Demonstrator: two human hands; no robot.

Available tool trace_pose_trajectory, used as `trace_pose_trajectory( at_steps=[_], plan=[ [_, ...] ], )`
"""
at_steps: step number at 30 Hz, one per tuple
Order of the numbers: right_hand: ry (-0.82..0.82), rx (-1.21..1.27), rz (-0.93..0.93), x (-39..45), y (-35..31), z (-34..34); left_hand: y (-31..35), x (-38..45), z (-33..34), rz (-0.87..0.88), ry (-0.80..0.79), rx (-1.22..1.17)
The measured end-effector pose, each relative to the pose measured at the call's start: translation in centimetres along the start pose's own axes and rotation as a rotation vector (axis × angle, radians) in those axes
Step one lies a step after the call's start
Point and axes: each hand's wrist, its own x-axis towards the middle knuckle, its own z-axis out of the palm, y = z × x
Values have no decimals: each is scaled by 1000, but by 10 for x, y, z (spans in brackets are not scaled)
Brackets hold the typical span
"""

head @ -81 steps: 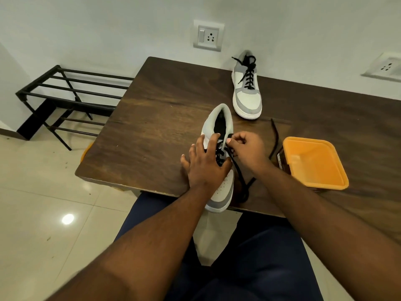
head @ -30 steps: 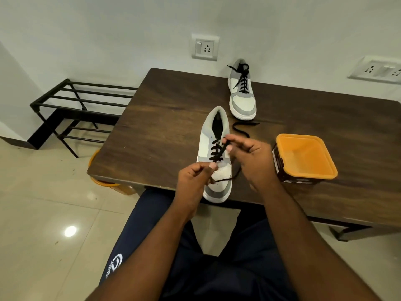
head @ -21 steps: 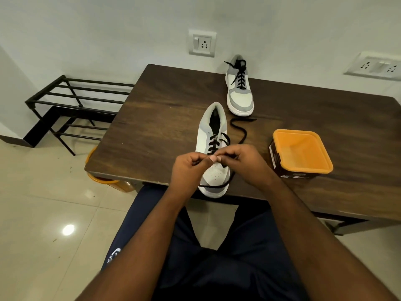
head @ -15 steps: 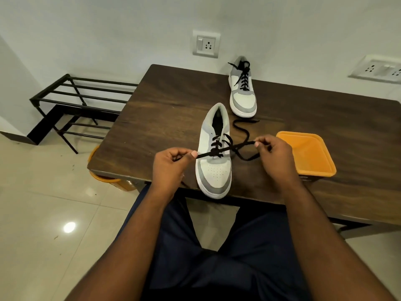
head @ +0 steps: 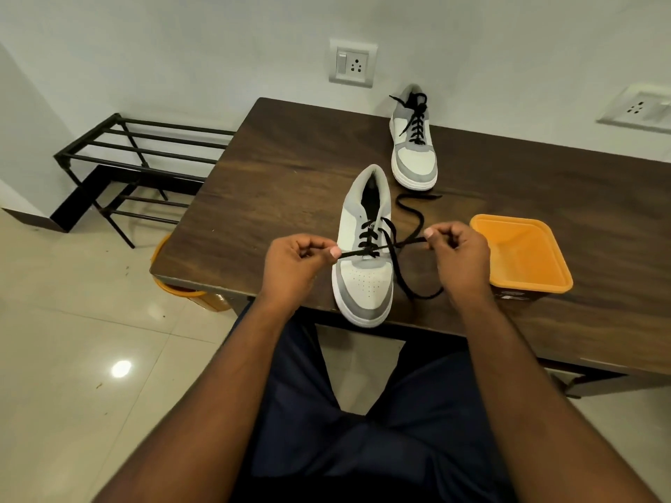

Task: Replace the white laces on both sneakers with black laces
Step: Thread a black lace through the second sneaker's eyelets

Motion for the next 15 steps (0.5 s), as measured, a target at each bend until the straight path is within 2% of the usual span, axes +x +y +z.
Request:
trace_pose_trajectory(
  at_steps=[2, 4, 6, 8, 12, 14, 15],
  plan=[
    [-125, -21, -85, -4, -3, 7, 8, 3, 11, 9, -35, 5],
    [-413, 41, -113, -14, -9, 23, 18, 6, 24, 16, -97, -19],
    [-565, 151, -111, -25, -14, 38, 23, 9, 32, 32, -129, -38],
    [-480, 272, -33, -27, -18, 42, 24, 9, 34, 7, -126, -84],
    [-155, 326, 240, -8, -11, 23, 11, 9, 15, -134, -164, -81],
    [-93, 275, 293, 0, -7, 15, 3, 9, 8, -162, -157, -89],
    [-114, 258, 299, 2, -7, 13, 0, 10, 6, -163, -145, -102]
  ],
)
